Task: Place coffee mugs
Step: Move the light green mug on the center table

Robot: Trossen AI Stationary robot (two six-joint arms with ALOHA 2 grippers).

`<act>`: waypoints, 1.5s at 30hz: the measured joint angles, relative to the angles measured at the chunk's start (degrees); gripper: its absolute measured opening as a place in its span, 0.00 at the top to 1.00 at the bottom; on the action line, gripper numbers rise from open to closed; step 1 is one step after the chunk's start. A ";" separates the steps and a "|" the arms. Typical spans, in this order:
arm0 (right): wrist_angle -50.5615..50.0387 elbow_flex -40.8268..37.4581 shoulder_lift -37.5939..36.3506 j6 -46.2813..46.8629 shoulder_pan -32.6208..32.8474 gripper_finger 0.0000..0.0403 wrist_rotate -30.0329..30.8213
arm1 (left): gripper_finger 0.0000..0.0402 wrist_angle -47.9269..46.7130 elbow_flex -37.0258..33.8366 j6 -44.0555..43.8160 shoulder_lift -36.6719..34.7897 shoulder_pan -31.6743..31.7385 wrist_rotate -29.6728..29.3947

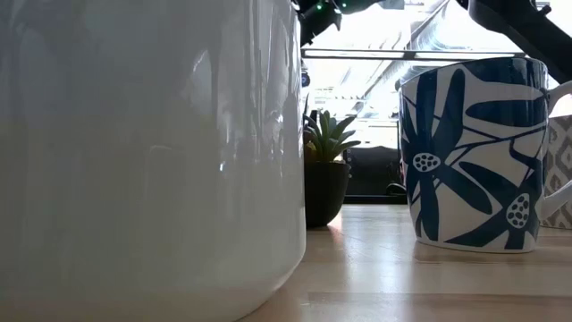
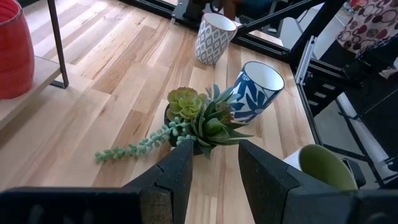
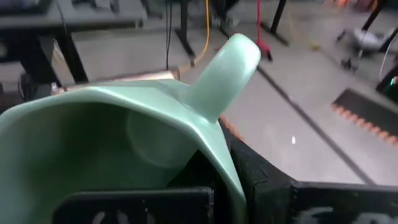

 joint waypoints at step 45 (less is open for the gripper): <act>-20.79 0.02 6.93 -6.24 13.07 1.00 2.85 | 0.70 -0.02 -0.04 0.20 0.02 -0.01 -1.07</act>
